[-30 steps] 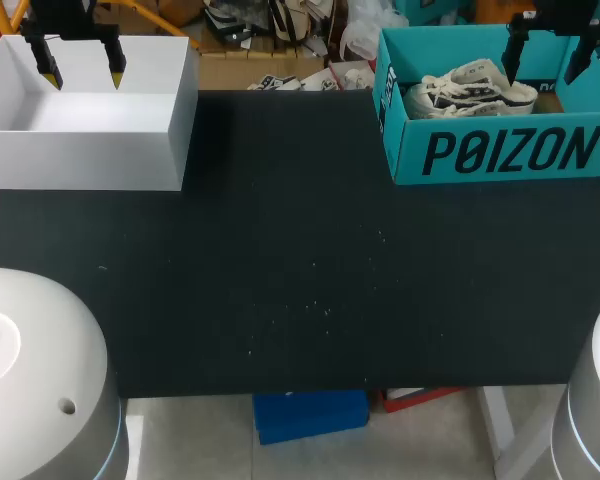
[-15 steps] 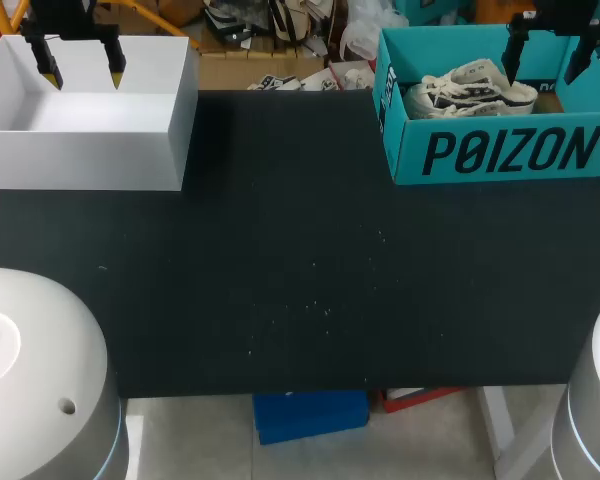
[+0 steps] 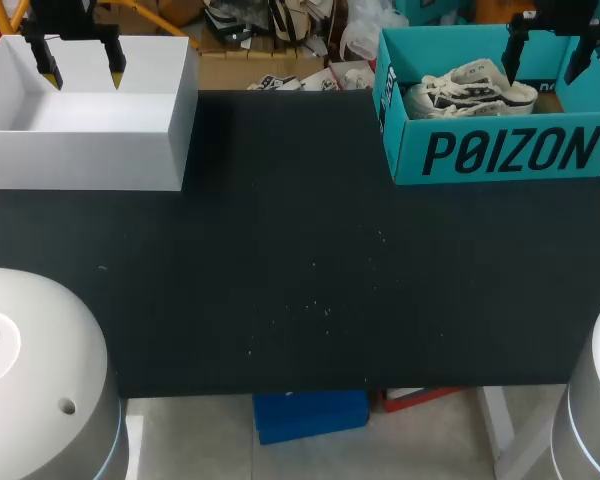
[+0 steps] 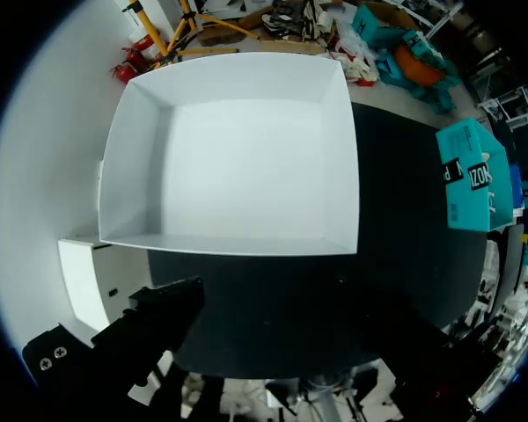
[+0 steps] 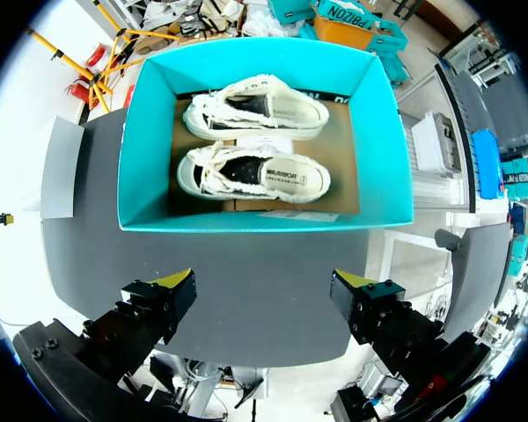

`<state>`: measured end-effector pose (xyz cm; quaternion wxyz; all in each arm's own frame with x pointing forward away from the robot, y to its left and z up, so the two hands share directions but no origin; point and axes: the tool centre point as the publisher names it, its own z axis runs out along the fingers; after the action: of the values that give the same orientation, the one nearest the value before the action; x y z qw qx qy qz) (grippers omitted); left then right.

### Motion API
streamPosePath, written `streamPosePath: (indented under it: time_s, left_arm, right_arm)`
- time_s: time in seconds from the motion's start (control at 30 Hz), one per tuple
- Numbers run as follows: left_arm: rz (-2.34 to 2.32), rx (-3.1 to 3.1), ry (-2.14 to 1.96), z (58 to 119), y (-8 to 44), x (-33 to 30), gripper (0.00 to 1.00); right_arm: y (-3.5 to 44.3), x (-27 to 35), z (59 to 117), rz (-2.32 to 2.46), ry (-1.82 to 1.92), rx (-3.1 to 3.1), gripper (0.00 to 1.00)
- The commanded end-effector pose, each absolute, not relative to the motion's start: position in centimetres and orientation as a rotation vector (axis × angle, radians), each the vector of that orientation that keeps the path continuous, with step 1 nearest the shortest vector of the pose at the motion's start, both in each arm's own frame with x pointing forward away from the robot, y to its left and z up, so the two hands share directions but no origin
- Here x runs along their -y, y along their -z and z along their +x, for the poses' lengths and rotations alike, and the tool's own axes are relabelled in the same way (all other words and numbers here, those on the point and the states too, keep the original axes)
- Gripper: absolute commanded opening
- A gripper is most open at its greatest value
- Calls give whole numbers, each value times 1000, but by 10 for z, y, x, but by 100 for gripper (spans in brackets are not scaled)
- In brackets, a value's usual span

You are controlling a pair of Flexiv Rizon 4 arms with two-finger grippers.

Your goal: Take the shoe out of the shoebox, open the shoe tongue, remove and reinsert the insole, then place the shoe into the shoebox

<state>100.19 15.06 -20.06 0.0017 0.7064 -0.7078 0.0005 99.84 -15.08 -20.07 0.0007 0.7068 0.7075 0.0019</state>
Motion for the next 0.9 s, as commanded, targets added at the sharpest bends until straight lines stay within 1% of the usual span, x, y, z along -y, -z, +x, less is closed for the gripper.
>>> streamPosePath:
  time_s: [0.03, 0.13, 0.23, 0.73, 0.9]
  left_arm:
    - [2219, 2220, 2, 1001, 200, -150, 100]
    - [2219, 2220, 2, 1001, 200, -150, 100]
    - [2219, 2220, 2, 1001, 200, -150, 100]
    - [2219, 2220, 2, 1001, 200, -150, 100]
    - [2219, 2220, 2, 1001, 200, -150, 100]
  right_arm:
    - [202, 140, 1000, 2076, -28, -2347, 100]
    - [195, 130, 1002, 1699, -53, -2591, 100]
    - [180, 126, 998, 1167, -99, -2912, 100]
    - [183, 127, 1000, 1149, -110, -2926, 100]
    - [195, 125, 1017, 779, 5, -3100, 100]
